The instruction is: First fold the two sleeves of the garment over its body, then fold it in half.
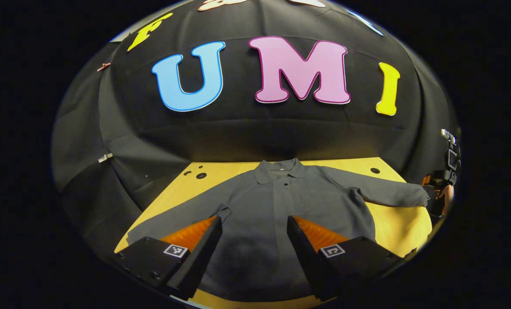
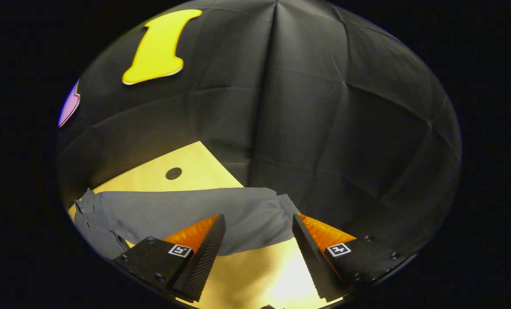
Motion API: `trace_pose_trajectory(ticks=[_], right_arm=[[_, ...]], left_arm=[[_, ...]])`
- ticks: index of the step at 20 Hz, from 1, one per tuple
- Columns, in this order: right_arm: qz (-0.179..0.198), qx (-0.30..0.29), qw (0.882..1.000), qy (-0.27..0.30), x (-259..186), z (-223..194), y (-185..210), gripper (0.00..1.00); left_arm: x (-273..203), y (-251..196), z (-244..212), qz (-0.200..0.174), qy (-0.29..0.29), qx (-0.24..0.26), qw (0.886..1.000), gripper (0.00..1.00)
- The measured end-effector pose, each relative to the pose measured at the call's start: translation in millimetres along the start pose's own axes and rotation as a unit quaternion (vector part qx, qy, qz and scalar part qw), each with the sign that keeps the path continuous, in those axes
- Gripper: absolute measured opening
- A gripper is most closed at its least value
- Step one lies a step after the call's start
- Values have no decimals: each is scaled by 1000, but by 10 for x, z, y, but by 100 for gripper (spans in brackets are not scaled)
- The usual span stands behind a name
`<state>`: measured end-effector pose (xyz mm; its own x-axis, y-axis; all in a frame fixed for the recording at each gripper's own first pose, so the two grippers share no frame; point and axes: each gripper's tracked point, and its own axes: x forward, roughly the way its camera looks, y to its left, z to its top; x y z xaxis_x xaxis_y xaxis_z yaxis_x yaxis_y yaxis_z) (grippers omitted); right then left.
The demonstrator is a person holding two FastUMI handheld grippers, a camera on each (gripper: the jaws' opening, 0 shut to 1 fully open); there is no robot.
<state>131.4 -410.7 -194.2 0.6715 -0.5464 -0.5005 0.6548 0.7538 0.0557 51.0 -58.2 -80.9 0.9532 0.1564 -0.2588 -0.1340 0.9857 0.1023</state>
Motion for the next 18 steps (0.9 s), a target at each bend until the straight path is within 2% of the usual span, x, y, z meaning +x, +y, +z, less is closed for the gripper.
trace_pose_trajectory(ticks=[8,14,18], right_arm=[[-31,20,998,59,535,-308,-250,97],[-22,5,995,95,692,-563,-198,100],[-14,2,996,94,668,-576,-193,99]], left_arm=[[111,-267,-27,-6,19,20,1000,97],[166,-477,40,-25,17,36,999,97],[199,-582,35,-42,21,38,998,98]])
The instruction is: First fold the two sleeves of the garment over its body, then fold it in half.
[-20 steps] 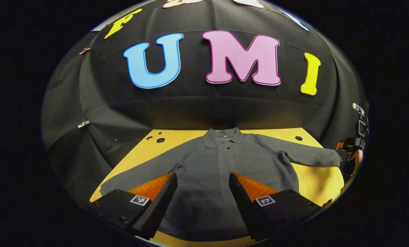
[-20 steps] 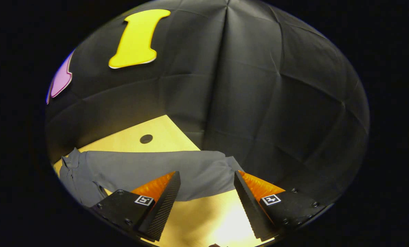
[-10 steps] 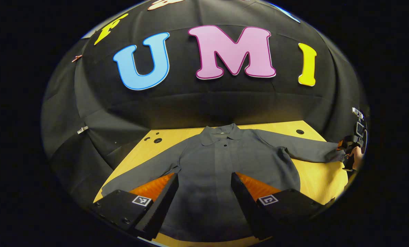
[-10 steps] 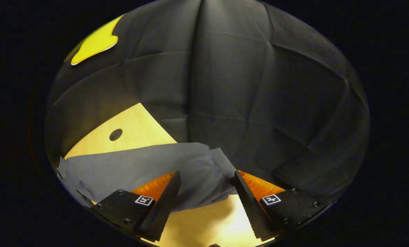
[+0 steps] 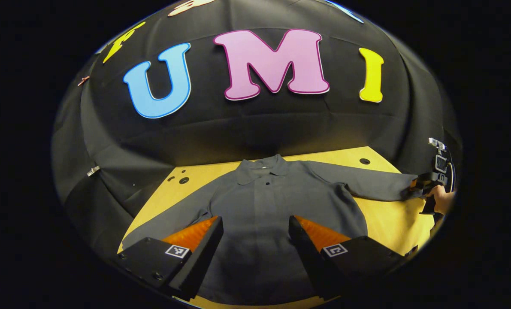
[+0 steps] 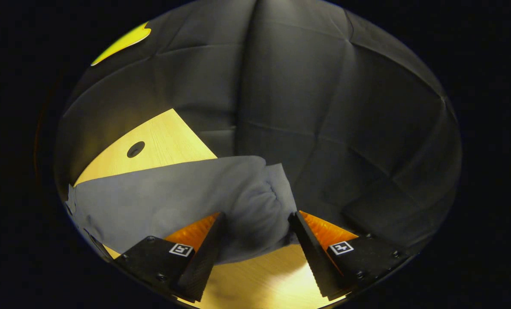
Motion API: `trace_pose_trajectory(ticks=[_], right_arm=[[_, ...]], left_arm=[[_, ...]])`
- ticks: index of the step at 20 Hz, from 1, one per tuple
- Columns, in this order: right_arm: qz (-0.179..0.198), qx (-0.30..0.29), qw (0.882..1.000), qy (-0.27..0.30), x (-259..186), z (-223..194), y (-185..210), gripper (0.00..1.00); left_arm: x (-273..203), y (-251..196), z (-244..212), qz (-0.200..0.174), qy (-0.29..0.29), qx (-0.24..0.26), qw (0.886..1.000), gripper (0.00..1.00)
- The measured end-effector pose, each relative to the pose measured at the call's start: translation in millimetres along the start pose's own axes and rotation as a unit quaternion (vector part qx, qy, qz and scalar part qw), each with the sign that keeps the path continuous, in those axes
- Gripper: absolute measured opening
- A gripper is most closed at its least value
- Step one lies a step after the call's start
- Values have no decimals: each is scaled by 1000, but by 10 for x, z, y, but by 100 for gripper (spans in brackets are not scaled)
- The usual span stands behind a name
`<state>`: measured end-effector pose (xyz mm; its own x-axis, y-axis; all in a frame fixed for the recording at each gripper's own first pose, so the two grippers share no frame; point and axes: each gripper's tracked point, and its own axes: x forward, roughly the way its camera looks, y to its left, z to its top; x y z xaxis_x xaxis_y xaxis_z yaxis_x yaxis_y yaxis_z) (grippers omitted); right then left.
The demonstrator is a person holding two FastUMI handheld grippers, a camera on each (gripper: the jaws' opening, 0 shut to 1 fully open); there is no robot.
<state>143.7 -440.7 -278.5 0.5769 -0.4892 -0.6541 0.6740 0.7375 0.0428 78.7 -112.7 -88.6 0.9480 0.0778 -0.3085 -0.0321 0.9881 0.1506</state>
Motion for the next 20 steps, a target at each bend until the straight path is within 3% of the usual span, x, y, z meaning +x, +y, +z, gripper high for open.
trace_pose_trajectory(ticks=[1,2,5,7,8,11,14,20], right_arm=[[5,-2,1000,-1,12,-18,23,82],[10,-6,1000,-2,13,-20,48,92],[30,-29,999,-8,27,-19,237,31],[39,-43,998,-6,29,-44,302,22],[48,-42,998,-1,-3,-57,341,12],[79,-48,996,17,-66,-123,457,8],[79,-57,995,17,-128,-73,463,7],[96,-62,993,-38,-640,423,647,7]], left_arm=[[3,0,11,-2,-2,0,1000,97],[6,6,19,-4,-3,0,1000,96],[4,52,-27,-5,-1,-10,1000,96],[-7,130,-87,2,6,-21,1000,96],[-20,154,-110,4,8,-28,1000,96],[-79,262,-174,9,9,-40,999,96],[-156,398,-217,16,9,-45,999,96],[-364,796,-301,29,1,-49,998,96]])
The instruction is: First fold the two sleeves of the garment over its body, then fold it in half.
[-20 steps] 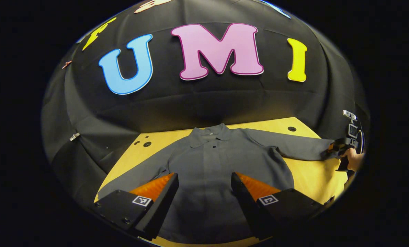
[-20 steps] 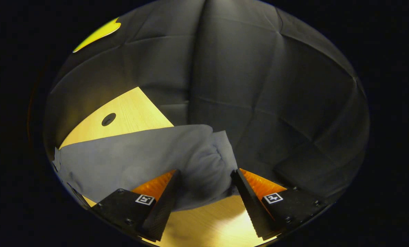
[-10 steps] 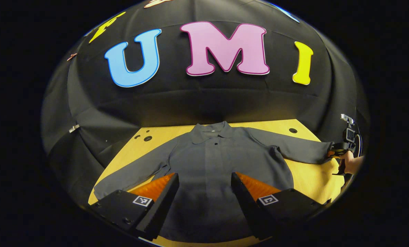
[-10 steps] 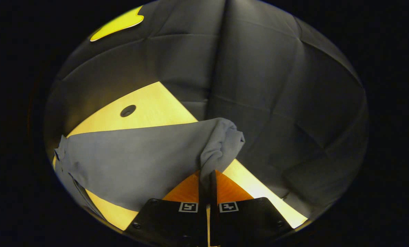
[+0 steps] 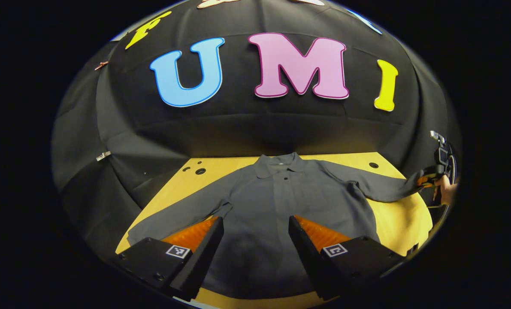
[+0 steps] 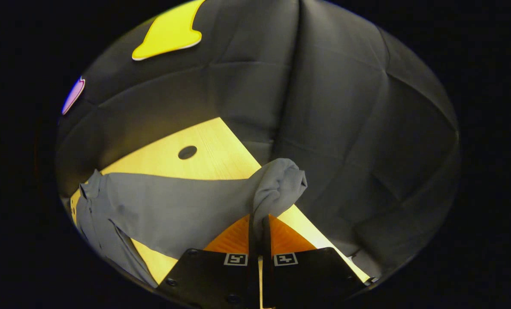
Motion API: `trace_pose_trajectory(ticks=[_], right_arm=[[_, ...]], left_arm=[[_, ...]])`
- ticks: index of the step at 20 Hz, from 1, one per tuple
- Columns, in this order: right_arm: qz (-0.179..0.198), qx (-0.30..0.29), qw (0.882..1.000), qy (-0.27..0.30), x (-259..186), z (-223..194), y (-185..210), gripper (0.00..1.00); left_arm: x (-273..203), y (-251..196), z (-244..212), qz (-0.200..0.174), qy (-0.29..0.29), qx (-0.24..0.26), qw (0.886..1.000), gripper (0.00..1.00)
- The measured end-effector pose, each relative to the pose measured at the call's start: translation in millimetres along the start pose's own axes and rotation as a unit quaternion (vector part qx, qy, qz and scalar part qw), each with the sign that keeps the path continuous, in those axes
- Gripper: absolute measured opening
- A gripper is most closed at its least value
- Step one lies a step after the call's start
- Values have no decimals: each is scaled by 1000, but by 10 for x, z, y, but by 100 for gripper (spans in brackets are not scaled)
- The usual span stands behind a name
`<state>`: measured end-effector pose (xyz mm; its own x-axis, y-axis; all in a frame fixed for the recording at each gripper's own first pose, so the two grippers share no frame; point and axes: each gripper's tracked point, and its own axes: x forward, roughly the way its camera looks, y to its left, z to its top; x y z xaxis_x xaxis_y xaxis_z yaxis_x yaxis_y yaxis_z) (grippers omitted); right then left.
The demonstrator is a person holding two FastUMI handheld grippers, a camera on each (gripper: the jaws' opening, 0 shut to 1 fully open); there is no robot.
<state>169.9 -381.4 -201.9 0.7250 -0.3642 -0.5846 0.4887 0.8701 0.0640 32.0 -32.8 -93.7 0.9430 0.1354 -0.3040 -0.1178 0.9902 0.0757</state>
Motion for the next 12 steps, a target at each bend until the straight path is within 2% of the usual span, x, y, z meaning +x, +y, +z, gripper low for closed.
trace_pose_trajectory(ticks=[4,9,12], right_arm=[[11,-33,999,-37,-444,395,244,7],[56,-76,992,-83,-1103,760,677,7],[84,-107,985,-104,-1487,1114,763,7]], left_arm=[[-114,289,-1,11,-10,-11,1000,96],[-261,615,-63,22,-31,-3,999,96],[-350,792,-95,34,-48,27,998,96]])
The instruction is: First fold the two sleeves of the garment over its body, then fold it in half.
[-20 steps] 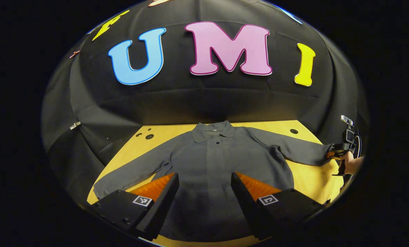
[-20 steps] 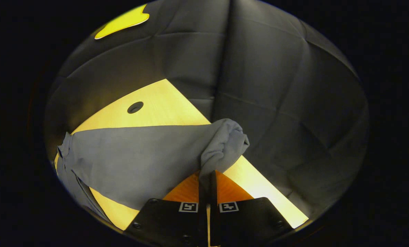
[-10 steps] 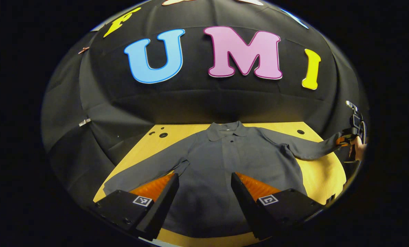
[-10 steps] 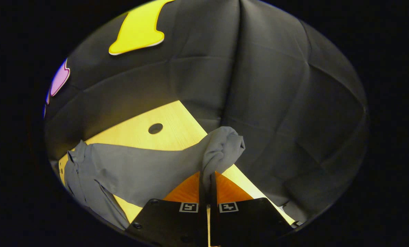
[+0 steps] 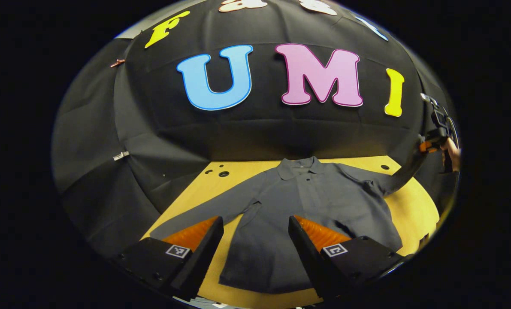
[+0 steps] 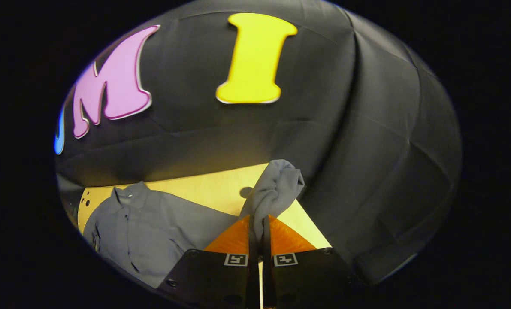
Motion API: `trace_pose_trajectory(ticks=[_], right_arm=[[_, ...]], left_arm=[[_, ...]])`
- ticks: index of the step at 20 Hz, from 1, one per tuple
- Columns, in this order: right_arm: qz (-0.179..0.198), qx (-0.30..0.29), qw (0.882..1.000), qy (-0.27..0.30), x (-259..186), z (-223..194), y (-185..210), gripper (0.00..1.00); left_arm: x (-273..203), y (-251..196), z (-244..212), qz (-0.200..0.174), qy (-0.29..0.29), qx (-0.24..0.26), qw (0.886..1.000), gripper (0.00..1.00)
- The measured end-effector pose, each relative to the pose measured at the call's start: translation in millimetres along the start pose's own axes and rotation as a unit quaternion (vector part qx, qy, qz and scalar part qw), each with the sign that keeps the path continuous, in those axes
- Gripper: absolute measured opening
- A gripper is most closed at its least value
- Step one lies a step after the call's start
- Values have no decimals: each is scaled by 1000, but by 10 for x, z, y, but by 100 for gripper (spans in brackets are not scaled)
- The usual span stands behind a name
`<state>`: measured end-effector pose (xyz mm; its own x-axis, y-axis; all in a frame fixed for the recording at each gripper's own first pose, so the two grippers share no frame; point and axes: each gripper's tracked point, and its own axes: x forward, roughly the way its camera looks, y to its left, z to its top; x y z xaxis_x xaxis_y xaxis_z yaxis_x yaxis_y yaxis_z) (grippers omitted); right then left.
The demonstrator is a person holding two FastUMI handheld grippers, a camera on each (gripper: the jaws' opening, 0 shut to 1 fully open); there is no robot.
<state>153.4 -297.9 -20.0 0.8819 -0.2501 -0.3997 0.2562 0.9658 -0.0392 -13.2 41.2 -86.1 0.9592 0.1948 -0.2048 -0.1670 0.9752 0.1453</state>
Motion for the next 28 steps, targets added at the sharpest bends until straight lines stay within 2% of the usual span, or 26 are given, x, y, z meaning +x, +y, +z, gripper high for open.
trace_pose_trajectory(ticks=[2,4,9,14,18,21,24,28], right_arm=[[25,-17,999,-10,-143,196,200,7],[51,-29,998,-12,-315,343,377,7],[113,-61,992,-5,-765,665,639,7],[171,-66,983,12,-1211,822,721,7],[235,-46,971,23,-1566,914,901,7],[273,-28,960,43,-1643,767,1178,7],[296,-10,953,64,-1660,517,1641,7],[327,15,940,93,-1705,241,2066,7]], left_arm=[[-31,65,-70,-2,-5,16,1000,96],[-72,111,-133,-7,1,2,1000,96],[-71,328,-182,12,5,-29,999,96],[-50,581,-248,37,7,-44,998,99],[-28,804,-374,61,20,-62,996,97],[-46,939,-503,78,33,-71,994,96],[-77,1016,-644,90,46,-86,991,97],[-78,1070,-806,100,63,-97,988,97]])
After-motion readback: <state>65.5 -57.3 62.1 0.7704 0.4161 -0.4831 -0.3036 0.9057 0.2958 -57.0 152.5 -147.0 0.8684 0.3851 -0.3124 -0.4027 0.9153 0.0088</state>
